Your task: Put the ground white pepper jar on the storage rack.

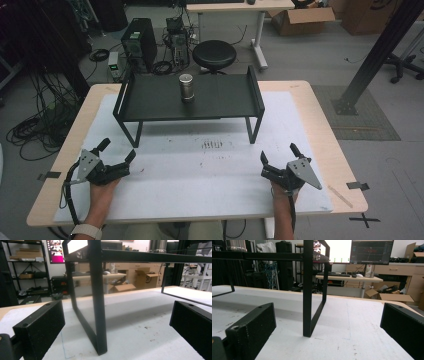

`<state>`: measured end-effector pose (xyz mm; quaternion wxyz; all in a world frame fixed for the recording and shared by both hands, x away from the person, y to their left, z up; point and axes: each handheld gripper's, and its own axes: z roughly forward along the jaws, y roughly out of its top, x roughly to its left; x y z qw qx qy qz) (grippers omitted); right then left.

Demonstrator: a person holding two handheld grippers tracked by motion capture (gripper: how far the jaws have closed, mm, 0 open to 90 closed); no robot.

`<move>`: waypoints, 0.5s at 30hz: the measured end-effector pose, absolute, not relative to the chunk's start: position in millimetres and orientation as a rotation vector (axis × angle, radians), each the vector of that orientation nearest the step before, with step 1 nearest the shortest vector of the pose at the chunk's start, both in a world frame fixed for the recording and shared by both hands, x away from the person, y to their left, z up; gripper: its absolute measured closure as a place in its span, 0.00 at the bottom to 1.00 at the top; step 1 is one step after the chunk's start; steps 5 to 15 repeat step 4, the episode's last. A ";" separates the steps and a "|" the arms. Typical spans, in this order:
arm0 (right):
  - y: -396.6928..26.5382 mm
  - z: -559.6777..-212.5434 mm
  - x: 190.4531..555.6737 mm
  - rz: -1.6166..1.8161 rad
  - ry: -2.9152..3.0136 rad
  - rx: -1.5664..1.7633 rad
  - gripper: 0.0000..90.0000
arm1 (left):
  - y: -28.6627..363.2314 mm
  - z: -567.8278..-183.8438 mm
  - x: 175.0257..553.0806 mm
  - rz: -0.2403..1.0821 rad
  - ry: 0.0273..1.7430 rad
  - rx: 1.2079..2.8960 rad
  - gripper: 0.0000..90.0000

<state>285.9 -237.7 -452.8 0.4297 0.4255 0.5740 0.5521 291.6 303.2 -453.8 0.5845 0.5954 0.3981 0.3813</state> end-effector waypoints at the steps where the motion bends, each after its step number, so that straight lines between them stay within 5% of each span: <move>1: -237.8 -452.8 285.9 1.378 1.432 1.060 0.00 | 303.3 -453.9 291.5 0.890 0.931 1.387 0.00; 15: -237.8 -452.8 285.9 1.378 1.431 1.061 0.00 | 303.1 -454.0 291.2 0.895 0.931 1.385 0.00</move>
